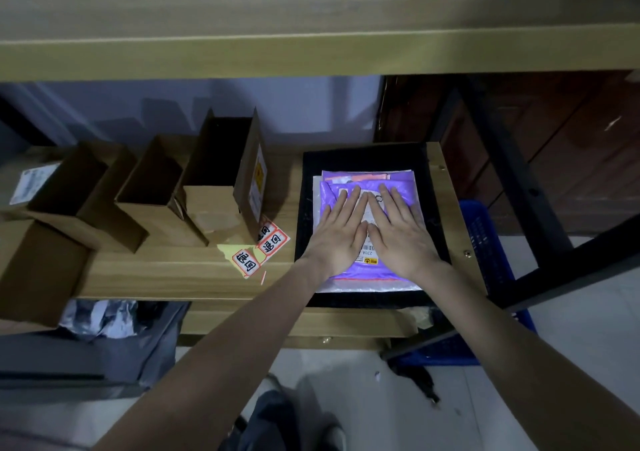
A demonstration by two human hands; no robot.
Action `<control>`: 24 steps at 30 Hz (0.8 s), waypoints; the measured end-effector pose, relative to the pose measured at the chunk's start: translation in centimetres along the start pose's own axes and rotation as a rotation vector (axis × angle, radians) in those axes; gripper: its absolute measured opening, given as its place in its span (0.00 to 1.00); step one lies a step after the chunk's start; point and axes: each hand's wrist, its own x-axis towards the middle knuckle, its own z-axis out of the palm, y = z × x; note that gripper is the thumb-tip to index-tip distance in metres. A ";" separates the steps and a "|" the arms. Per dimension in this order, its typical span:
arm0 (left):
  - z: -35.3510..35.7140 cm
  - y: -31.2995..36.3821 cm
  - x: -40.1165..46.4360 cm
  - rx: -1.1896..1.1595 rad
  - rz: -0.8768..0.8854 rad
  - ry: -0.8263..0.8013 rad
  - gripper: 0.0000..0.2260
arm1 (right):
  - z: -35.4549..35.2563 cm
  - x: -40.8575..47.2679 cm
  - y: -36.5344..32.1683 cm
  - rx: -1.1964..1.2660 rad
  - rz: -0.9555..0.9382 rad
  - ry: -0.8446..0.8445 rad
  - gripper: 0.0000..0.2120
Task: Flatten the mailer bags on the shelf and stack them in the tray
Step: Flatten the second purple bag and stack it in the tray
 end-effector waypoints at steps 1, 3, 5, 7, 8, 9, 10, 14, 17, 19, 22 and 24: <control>0.1 0.0 0.0 -0.002 0.000 -0.003 0.23 | 0.1 0.0 0.0 -0.004 0.002 -0.008 0.26; 0.2 -0.1 0.1 -0.012 -0.006 -0.004 0.24 | 0.1 0.1 0.1 -0.004 0.002 -0.023 0.26; 0.3 -0.1 0.1 -0.026 -0.011 -0.005 0.24 | 0.1 0.1 0.1 0.002 -0.003 -0.034 0.26; 0.4 -0.2 0.1 -0.044 -0.010 -0.008 0.24 | 0.1 0.2 0.2 0.019 0.000 -0.042 0.26; 0.5 -0.3 0.2 -0.050 -0.009 -0.008 0.24 | 0.0 0.2 0.2 0.027 0.002 -0.046 0.26; 0.5 -0.4 0.2 -0.055 -0.009 -0.010 0.24 | 0.0 0.2 0.2 0.033 0.002 -0.051 0.26; 0.5 -0.4 0.3 -0.058 -0.011 -0.012 0.24 | 0.0 0.3 0.2 0.036 0.002 -0.054 0.26; 0.5 -0.5 0.5 -0.066 -0.016 -0.035 0.24 | 0.1 0.3 0.4 0.043 0.000 -0.053 0.26; 0.2 -0.6 0.7 -0.092 -0.014 -0.062 0.24 | 0.1 0.4 0.4 0.058 -0.001 -0.061 0.26; 0.0 -0.7 0.7 -0.108 -0.011 -0.075 0.25 | 0.0 0.5 0.4 0.049 -0.003 -0.066 0.27; -0.3 -0.7 0.4 -0.089 0.002 -0.080 0.25 | -0.4 0.4 0.4 0.038 -0.010 -0.086 0.27; -0.8 -0.6 0.0 -0.010 0.026 -0.062 0.26 | -0.9 0.5 0.5 0.086 -0.010 -0.118 0.27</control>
